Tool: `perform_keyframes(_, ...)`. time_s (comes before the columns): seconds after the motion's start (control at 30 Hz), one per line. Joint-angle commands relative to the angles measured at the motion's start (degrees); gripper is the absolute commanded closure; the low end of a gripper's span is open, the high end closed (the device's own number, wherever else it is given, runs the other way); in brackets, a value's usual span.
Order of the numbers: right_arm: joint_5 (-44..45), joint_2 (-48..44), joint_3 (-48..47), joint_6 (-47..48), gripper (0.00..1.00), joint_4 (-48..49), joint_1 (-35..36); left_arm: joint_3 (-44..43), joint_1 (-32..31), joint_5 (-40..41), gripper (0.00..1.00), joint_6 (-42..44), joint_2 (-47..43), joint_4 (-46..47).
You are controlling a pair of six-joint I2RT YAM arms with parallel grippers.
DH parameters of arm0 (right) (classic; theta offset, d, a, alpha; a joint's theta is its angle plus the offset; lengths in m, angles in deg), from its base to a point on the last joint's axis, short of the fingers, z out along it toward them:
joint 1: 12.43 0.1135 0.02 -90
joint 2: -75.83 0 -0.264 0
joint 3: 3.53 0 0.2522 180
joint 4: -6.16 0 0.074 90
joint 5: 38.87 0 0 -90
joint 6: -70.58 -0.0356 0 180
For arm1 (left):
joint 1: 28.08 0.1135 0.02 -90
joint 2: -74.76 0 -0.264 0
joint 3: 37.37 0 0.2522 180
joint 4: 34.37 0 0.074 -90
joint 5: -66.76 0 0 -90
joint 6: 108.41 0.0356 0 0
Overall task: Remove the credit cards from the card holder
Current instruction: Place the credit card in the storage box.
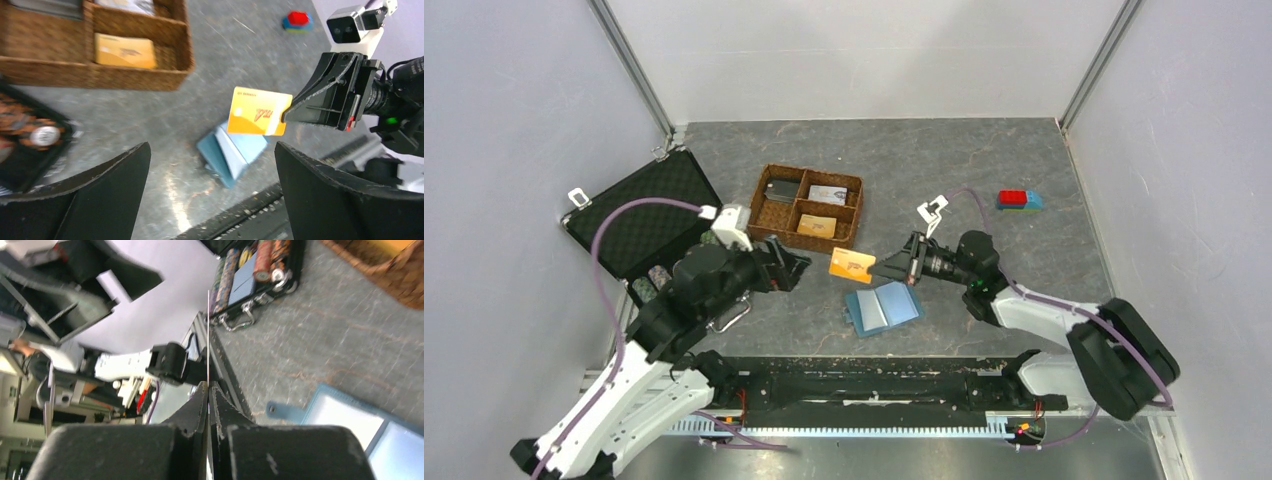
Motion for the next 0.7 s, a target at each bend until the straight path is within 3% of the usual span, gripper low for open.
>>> perform_keyframes(0.0,7.29,6.95,-8.95,-2.35,1.0,-1.12,0.23,-4.51,0.26,15.32,0.0,9.24,-4.2,-10.75)
perform_keyframes(0.2,11.59,18.21,-23.93,0.89,1.0,-13.5,1.47,-4.18,0.26,21.38,0.0,10.37,-9.2,-13.26)
perform_keyframes(0.67,19.81,39.24,-48.15,3.02,1.0,-30.9,3.9,-3.36,0.26,21.71,0.0,10.34,-12.45,-12.82)
